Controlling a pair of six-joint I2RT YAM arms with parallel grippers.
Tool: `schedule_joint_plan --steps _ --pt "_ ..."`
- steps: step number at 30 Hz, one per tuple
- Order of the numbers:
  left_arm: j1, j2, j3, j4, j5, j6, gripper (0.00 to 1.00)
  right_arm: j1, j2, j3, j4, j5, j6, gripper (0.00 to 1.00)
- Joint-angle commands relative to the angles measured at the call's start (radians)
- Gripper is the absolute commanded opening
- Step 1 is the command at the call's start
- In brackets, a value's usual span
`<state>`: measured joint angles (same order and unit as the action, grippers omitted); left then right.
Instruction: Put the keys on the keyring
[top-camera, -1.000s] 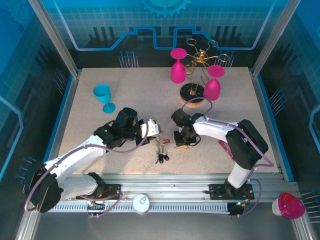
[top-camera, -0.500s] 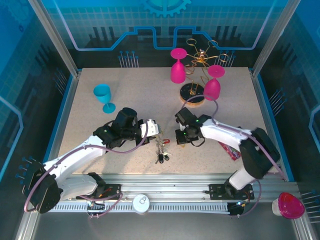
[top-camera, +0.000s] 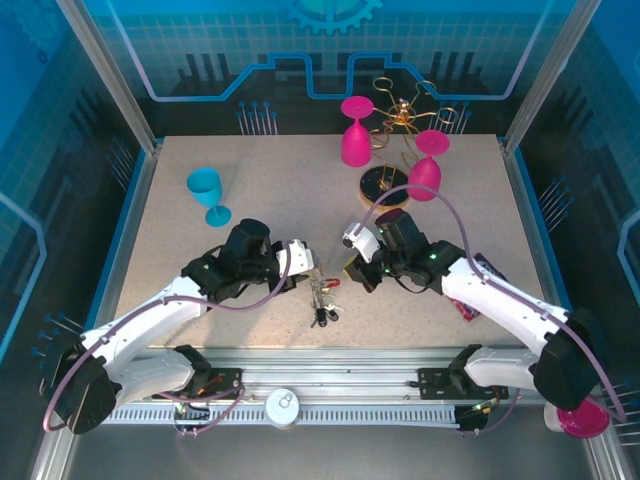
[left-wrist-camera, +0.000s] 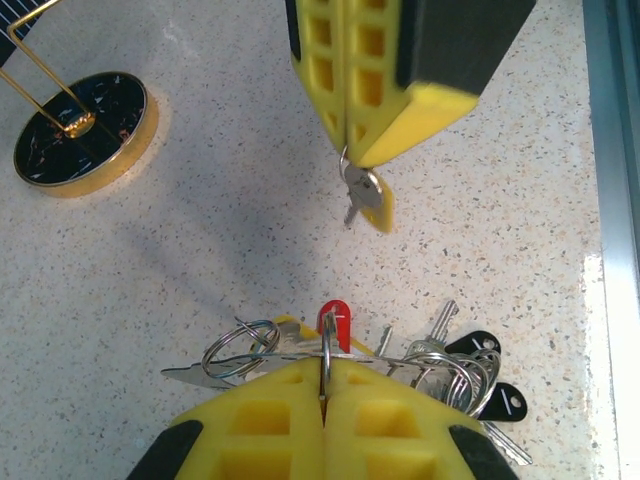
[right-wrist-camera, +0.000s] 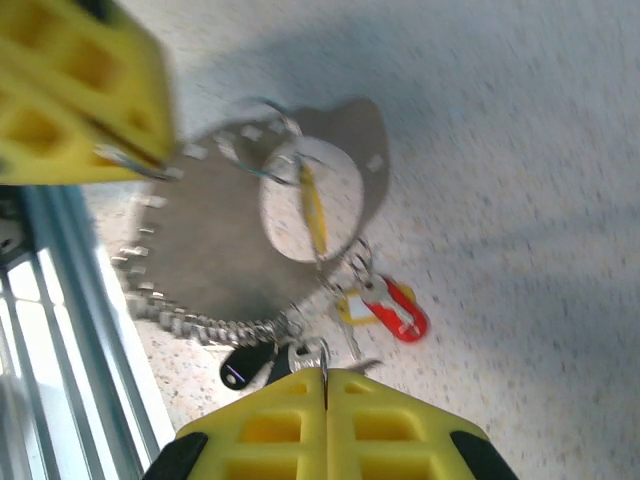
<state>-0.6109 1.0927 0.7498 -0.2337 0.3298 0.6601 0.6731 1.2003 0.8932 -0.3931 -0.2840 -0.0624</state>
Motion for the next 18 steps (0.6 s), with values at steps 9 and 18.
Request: schedule_joint_plan --steps 9,18 --pt "-0.006 -0.014 0.022 -0.015 0.043 -0.138 0.00 0.029 -0.018 -0.031 0.148 -0.223 -0.209 0.00" --pt "-0.010 -0.023 -0.005 0.006 0.052 -0.125 0.00 0.060 0.040 0.010 0.194 -0.206 -0.196 0.00"
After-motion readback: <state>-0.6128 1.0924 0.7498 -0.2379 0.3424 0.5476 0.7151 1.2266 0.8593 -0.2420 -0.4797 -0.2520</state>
